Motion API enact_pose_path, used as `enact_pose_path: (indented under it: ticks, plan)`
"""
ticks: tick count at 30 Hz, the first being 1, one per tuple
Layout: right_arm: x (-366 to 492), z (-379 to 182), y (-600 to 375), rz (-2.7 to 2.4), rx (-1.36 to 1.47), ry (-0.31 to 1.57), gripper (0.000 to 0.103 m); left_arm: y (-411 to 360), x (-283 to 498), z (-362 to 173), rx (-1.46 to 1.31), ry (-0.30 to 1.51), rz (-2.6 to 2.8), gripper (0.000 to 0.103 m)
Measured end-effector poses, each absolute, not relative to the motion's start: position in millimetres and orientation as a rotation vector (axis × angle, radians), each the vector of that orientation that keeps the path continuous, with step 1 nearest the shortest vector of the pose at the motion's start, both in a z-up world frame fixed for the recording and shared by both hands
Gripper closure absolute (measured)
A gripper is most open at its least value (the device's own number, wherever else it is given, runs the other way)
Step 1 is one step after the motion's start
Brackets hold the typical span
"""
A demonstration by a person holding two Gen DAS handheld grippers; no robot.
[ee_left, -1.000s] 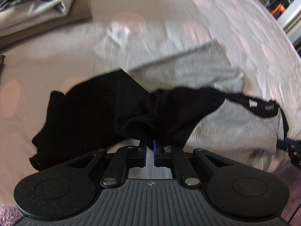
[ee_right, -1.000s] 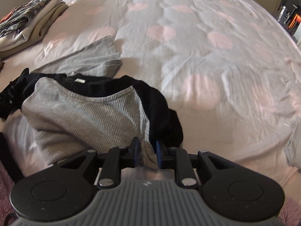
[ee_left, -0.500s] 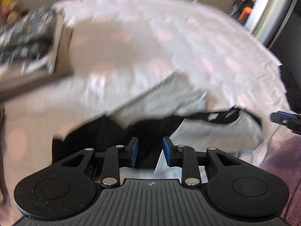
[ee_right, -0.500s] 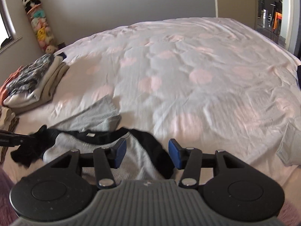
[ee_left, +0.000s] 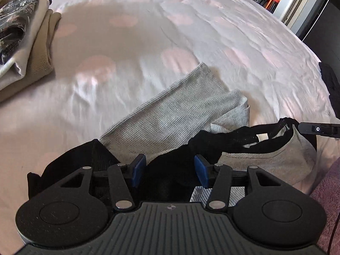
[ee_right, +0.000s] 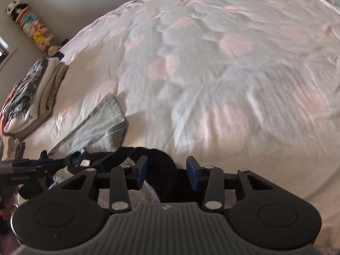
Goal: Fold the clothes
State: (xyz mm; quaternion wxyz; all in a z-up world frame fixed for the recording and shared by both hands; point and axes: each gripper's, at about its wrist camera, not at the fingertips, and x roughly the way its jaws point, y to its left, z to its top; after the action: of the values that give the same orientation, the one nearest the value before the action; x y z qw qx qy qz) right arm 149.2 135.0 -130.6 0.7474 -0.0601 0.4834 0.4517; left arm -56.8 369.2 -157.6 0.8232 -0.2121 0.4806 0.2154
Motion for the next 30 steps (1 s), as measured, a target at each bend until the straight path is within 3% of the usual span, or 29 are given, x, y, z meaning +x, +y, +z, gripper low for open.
enact_pose_path:
  ticks: [2,6,8,11,20,25,30]
  plan:
    - [145.1,-132.4,136.2,1.018,-0.138,1.065,0.077,363.6,-59.0,-156.8,-0.442,1.034,0.463,0.056]
    - [126.6,-125.0,130.8,1.093,-0.196,1.043,0.088,357.1,-63.0,-153.3,-0.433,1.049,0.472,0.063]
    - [118.1,-122.4,127.3,1.100,-0.229,1.026,0.095,356.8,-66.7,-149.1,-0.448,1.034,0.475,0.074]
    - [113.4,-120.2,121.6,1.110,-0.228,1.013,0.097,353.1,-71.4,-142.6,-0.454,1.008,0.463,0.084]
    - [109.6,-110.2,110.6,1.039,-0.194,0.927,0.099,349.3,-86.5,-122.2,-0.478,0.899,0.503,0.090]
    - [106.3,-79.4,107.1,0.969,-0.154,0.792,0.099,342.5,-96.6,-80.0,-0.395,0.788,0.545,0.090]
    - [101.6,-8.8,105.7,0.941,-0.100,0.583,0.099,336.2,-104.4,-4.7,-0.326,0.630,0.587,0.091]
